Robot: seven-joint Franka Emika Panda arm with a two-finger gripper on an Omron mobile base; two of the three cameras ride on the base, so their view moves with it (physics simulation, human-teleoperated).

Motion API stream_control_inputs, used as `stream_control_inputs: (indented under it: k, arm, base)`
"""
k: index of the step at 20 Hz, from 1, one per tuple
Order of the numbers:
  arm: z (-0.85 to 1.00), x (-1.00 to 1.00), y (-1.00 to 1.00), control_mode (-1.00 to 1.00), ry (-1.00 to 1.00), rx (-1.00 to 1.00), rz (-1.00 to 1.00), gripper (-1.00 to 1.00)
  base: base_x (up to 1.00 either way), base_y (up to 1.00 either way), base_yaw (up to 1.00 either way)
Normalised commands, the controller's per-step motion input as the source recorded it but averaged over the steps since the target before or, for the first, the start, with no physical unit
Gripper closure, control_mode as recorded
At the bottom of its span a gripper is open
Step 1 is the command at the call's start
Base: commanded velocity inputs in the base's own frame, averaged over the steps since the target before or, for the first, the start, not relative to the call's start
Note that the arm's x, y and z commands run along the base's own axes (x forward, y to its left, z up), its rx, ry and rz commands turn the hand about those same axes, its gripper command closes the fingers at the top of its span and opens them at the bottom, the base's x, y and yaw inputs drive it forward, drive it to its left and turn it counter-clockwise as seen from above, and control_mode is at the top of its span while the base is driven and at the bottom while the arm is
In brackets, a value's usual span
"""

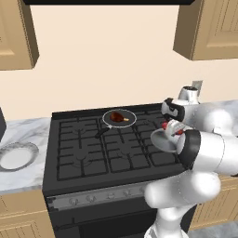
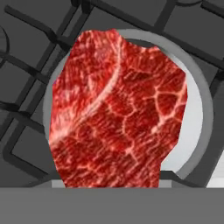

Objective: Place one of the steaks on the plate and the other in the bowl. Then place the bowl in the fridge.

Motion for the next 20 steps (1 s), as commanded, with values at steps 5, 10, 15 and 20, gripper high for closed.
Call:
stream_control_inputs:
  k: [5, 10, 15, 20]
  arm:
    - [0.42, -0.37, 0.55, -1.00, 0.00, 0.06, -0.45, 1.00]
    - [0.42, -0.49, 0.57, -1.00, 0.00, 0.06, -0.58, 1.00]
    - [0.60, -0.70, 0.12, -1.00, 0.00, 0.03, -0.41, 1.00]
    - [0.65, -0.98, 0.00, -1.00, 0.00, 0.01, -0.20, 1.00]
  base:
    - [0.00, 0.00, 0.00]
    - [0.00, 0.00, 0.00]
    - [0.00, 0.00, 0.00]
    - [0.00, 0.00, 0.00]
